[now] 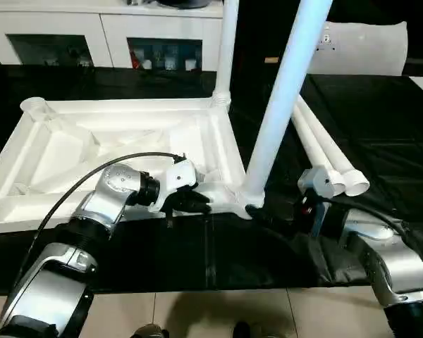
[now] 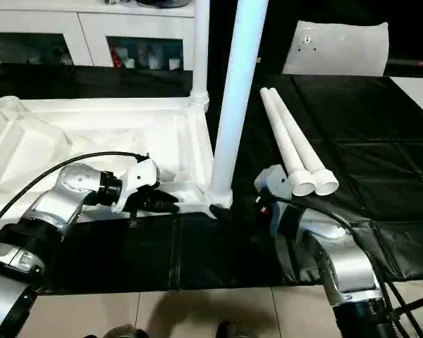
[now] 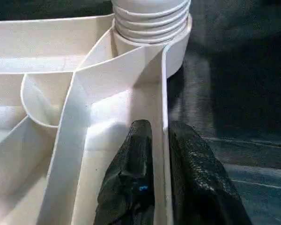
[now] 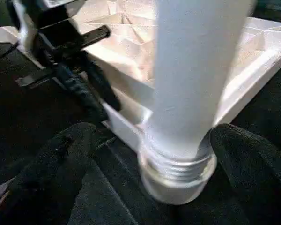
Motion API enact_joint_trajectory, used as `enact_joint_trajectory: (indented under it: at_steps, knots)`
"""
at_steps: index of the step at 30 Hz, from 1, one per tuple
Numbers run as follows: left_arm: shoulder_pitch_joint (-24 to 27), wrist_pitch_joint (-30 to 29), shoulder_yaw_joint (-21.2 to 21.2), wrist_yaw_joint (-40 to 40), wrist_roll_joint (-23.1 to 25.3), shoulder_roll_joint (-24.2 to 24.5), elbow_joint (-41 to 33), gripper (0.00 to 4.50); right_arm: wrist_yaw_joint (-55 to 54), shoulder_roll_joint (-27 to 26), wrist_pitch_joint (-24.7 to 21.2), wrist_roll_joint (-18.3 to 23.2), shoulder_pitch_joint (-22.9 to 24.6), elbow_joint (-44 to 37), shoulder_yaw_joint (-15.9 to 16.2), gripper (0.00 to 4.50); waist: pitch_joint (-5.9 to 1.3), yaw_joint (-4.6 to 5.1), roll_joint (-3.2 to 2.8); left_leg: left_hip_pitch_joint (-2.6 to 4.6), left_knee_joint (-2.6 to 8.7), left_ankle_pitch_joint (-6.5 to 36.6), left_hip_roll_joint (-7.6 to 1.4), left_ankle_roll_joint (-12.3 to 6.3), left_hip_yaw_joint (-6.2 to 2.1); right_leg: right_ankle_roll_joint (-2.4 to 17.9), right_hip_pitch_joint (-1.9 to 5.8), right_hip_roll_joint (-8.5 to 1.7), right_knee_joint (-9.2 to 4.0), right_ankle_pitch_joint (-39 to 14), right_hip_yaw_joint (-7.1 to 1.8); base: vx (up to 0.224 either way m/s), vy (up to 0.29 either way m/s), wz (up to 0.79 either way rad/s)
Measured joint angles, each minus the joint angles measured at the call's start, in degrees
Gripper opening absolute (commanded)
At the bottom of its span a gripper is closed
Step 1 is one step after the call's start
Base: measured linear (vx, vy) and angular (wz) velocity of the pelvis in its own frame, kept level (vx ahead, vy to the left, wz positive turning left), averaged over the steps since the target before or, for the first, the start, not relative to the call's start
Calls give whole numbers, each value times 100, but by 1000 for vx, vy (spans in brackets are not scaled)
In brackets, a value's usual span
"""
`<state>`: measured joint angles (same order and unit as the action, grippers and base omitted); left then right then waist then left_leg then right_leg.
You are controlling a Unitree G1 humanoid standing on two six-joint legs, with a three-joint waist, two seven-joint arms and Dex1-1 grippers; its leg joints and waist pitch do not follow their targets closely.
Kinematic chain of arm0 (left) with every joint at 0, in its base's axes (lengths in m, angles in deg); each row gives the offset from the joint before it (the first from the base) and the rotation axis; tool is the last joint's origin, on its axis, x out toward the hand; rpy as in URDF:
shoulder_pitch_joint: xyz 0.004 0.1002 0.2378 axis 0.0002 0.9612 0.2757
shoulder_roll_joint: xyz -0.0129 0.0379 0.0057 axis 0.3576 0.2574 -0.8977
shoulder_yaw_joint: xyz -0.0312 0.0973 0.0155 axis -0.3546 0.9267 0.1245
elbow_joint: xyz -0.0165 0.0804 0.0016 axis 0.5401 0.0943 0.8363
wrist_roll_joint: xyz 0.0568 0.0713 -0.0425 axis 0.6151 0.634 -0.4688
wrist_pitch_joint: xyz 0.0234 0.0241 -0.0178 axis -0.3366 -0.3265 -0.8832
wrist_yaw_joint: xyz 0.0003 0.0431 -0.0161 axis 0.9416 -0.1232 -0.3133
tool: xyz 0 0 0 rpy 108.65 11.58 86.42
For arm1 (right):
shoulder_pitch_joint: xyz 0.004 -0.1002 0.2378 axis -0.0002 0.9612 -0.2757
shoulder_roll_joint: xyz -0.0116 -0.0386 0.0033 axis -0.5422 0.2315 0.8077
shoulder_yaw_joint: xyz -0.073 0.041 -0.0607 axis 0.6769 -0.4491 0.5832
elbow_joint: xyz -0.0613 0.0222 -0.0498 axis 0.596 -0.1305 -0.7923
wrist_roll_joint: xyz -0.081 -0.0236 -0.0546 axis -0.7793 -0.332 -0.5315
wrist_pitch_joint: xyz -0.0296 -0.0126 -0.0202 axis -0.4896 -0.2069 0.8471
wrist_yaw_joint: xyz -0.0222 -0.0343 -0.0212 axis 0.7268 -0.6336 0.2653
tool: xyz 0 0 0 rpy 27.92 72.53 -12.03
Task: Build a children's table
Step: Rotate leg to tighten
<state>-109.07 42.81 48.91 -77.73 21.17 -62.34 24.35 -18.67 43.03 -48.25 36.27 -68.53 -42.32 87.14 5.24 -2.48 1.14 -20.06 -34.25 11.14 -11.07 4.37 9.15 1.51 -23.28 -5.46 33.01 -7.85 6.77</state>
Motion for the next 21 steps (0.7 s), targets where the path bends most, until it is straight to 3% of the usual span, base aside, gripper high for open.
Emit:
enact_joint_trajectory:
  at_steps: [9, 19, 21]
  knots:
    - [-28, -145, -10, -235, -109, -48, 14, 100, 29, 5, 2, 34, 79, -4, 17, 450, -1, 36, -1, -2, -9, 0, 0, 0, -20, -1, 3, 0, -16, 0, 5, 0, 0, 0]
    - [-121, -113, -5, -336, -116, -105, 147, 7, 46, 56, 11, 32, 80, -5, 43, 450, -4, 14, 0, -8, -3, 1, -3, 0, -20, 0, 3, 3, -2, 0, 4, 0, 0, 0]
    - [-134, -47, 4, -333, -97, -105, 176, 7, 46, 58, 23, 29, 80, -5, 44, 450, -5, 9, 0, -9, -2, 1, -3, 0, -19, 0, 3, 4, -1, 0, 4, 0, 0, 0]
